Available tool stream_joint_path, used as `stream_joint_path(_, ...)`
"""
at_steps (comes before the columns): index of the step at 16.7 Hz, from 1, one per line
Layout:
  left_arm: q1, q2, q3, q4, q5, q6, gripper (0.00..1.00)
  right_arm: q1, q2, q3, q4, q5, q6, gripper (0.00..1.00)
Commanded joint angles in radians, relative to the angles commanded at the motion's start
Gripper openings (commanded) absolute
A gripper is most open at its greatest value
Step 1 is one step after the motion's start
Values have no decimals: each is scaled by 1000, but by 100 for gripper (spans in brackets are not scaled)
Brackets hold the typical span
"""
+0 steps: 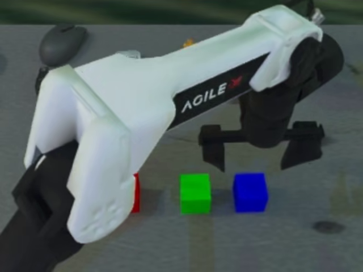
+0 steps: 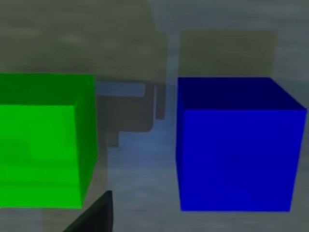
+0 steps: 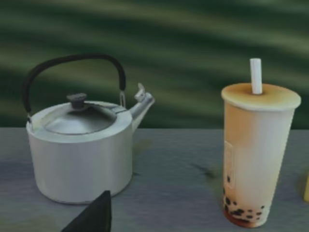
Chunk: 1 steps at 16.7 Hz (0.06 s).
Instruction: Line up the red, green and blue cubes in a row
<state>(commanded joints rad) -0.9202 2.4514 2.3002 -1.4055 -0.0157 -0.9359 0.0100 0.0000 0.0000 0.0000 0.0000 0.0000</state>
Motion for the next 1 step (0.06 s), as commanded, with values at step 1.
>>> stream_joint_path(1,0,-1,4,-4,0,0,100,0,0,0,0,0,0,100)
